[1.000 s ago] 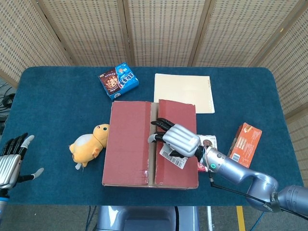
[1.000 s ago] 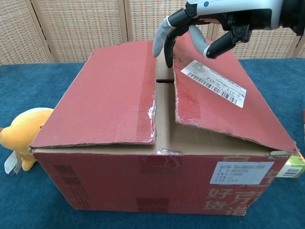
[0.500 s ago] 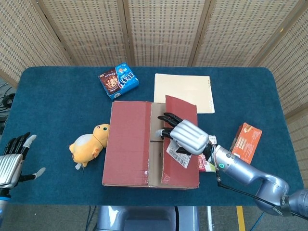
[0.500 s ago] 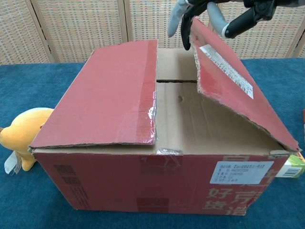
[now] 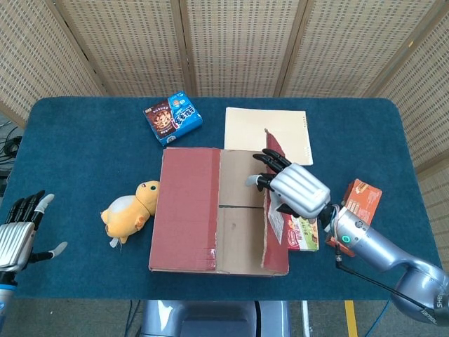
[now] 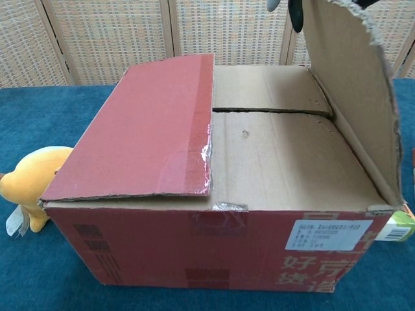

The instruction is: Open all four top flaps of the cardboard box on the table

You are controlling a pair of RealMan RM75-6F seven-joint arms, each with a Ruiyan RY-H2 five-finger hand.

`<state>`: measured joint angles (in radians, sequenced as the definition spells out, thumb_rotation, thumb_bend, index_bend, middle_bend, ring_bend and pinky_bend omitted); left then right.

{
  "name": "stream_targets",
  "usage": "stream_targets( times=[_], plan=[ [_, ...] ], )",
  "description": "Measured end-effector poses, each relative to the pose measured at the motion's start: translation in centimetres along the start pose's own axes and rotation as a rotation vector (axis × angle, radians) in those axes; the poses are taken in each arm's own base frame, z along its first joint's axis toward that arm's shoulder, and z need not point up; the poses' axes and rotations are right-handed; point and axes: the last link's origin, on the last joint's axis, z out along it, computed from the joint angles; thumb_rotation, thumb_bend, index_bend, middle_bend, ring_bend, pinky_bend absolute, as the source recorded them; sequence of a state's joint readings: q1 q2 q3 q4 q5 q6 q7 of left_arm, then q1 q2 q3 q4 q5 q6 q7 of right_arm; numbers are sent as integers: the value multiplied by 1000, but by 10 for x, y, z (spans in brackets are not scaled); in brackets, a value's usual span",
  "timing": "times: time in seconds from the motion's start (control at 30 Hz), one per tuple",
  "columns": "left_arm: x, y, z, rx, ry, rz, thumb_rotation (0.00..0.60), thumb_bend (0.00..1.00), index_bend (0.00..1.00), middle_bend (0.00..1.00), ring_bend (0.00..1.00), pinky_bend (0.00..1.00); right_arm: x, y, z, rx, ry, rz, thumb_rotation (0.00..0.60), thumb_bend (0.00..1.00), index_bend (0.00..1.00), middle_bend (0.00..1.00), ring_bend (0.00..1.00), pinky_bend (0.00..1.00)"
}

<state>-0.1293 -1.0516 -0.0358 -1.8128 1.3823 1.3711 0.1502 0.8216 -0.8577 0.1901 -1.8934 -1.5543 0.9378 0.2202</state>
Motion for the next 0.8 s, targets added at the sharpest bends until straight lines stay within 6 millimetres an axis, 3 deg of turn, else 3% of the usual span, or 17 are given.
stream_targets(
  times=[0.5,0.8],
  plan=[
    [1,3,2,-5,5,9,508,212,63,0,0,0,36,24,-30,-121,65,-84,600,1000,293,456,69,0],
    [2,3,2,-4,5,13,508,212,63,0,0,0,39,47,-54,-222,62,-109,600,1000,293,456,69,0]
  ],
)
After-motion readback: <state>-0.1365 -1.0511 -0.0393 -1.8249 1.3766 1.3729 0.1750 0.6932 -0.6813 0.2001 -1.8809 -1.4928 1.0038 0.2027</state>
